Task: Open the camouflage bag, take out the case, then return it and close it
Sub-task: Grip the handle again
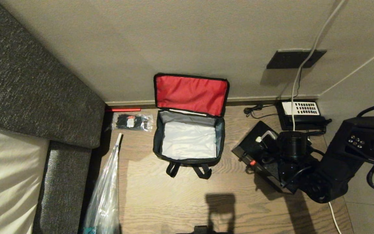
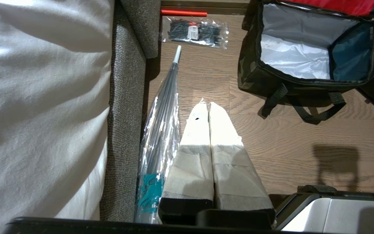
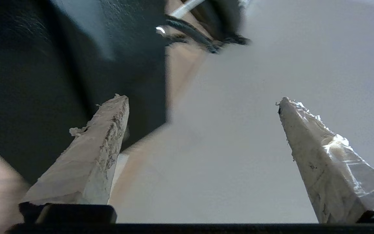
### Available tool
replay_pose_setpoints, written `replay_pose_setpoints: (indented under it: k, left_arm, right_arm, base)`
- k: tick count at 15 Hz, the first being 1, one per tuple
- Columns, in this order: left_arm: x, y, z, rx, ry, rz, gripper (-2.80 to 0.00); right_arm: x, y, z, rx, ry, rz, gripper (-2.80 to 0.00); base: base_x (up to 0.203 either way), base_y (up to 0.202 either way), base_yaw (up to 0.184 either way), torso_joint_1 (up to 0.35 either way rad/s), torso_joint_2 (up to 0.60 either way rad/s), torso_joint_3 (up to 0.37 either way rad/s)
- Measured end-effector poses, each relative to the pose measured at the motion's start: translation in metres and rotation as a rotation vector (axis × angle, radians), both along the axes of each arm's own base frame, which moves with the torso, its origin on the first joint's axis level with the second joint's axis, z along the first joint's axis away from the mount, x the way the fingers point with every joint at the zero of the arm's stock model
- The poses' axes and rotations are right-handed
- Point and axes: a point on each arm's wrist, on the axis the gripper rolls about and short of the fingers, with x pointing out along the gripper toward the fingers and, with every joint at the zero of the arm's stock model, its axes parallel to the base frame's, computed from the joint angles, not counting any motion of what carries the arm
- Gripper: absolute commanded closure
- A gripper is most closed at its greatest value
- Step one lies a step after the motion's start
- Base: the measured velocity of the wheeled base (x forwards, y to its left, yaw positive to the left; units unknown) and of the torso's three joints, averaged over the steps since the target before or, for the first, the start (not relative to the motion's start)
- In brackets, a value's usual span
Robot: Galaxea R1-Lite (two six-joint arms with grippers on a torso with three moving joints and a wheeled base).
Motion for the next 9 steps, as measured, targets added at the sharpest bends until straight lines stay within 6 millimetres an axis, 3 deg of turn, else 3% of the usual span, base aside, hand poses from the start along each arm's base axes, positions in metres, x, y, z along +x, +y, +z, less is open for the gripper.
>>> replay_pose_setpoints:
  k: [4,9]
  left_arm:
    - [0.000,0.000,0.000,0.000,0.000,-0.001,0.00]
    - [0.000,0.000,0.000,0.000,0.000,-0.001,0.00]
  right_arm:
    - [0.007,0.005,-0.009,-0.118,0.002,0.000,-2.80]
    - [0.014,0.023,-0.022,-0.133,0.001,-0.023,-2.80]
  base:
    - [0.000,0.000,0.000,0.000,0.00,0.000]
    - [0.000,0.000,0.000,0.000,0.00,0.000]
